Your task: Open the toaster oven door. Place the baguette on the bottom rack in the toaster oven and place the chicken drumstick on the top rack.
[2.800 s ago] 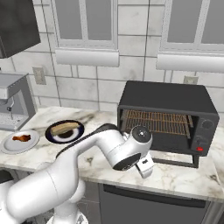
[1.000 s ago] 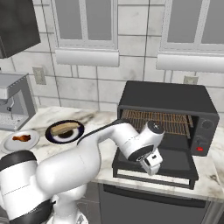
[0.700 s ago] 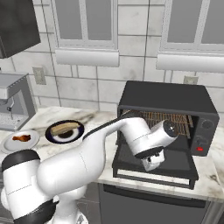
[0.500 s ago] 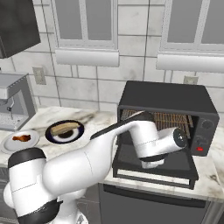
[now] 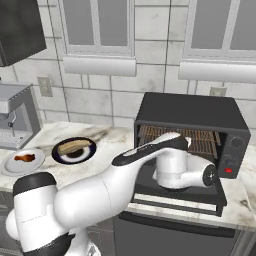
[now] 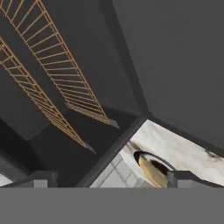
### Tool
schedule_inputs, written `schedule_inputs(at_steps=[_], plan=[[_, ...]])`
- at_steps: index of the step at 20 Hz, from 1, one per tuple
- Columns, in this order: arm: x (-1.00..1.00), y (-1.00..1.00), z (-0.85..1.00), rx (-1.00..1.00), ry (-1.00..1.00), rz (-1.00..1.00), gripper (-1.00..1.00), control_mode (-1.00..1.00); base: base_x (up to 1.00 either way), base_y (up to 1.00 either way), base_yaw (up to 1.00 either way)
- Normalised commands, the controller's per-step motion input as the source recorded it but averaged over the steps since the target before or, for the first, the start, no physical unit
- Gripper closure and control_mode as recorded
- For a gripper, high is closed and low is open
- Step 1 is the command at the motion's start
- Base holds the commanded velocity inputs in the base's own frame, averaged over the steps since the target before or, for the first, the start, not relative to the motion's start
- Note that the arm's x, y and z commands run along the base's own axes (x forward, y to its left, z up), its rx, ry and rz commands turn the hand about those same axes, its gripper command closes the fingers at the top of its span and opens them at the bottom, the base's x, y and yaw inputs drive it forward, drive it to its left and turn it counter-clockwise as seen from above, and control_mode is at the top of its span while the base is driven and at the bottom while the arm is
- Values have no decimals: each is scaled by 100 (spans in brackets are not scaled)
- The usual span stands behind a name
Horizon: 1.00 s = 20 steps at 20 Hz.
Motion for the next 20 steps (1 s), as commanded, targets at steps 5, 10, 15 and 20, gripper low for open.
schedule_inputs(at_steps=[5,10,15,20], plan=[[36,26,-4,-1,12,-13,-100,-100,0,0,0],[35,-1,-5,3,5,-8,-100,-100,0,0,0],[11,-6,-36,10,3,-5,-100,-100,0,0,0],[44,0,0,9,3,-10,-100,-100,0,0,0]])
